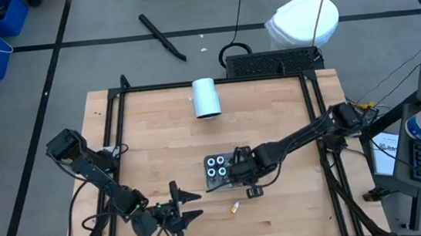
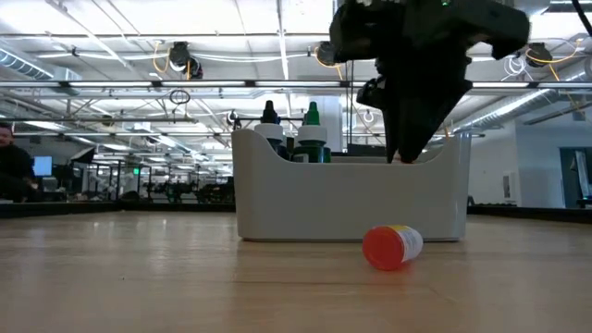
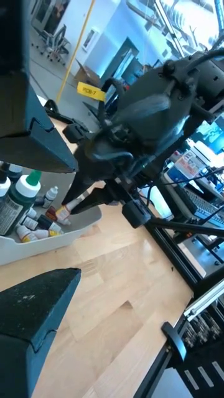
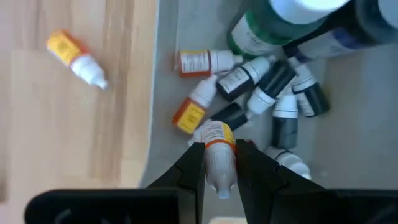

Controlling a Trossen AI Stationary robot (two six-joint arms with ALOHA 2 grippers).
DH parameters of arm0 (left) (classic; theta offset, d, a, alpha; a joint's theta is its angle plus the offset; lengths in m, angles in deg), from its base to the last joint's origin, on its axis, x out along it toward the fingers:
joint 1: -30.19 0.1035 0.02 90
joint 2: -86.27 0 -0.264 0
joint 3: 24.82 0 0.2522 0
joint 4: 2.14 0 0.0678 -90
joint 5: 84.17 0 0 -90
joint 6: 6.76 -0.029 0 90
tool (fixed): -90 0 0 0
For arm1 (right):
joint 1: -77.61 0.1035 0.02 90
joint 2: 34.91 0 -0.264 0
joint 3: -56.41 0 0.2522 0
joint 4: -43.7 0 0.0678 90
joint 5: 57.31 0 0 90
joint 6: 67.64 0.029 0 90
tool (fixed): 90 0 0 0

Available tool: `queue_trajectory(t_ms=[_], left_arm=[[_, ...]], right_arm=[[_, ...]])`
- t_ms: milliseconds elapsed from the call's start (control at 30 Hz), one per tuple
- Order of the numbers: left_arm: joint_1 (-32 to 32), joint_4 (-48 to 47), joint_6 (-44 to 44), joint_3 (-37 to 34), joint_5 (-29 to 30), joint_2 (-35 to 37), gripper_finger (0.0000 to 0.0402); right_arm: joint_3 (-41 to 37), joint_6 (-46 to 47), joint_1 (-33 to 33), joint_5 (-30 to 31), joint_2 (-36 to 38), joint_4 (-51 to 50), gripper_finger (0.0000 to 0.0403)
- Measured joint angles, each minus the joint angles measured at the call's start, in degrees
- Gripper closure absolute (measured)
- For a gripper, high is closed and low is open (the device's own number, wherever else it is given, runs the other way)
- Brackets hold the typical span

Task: Pick & Place food coloring
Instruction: Put the orange food coloring bottle into the gray bin

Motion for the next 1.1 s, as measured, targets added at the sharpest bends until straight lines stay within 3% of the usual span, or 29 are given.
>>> queue_trajectory(t_ms=[300,667,867,1100], left_arm=[[1.21,-0.01,0.88,0.00,-0.01,0.00,0.0135],[1.22,-0.02,0.91,0.00,-0.07,0.00,0.0135],[1.22,-0.02,0.91,0.00,-0.08,0.00,0.0135],[1.22,-0.24,1.07,0.00,-0.14,0.00,0.0135]], right_arm=[[2.46,0.97,-1.59,-1.66,0.02,-4.22,0.0343],[13.26,-0.10,-2.15,-1.87,0.02,-14.83,0.0343],[13.63,-0.10,-2.26,-3.30,-0.84,-19.87,0.0343],[13.60,-2.94,-2.24,-0.65,-6.17,-19.50,0.0342]])
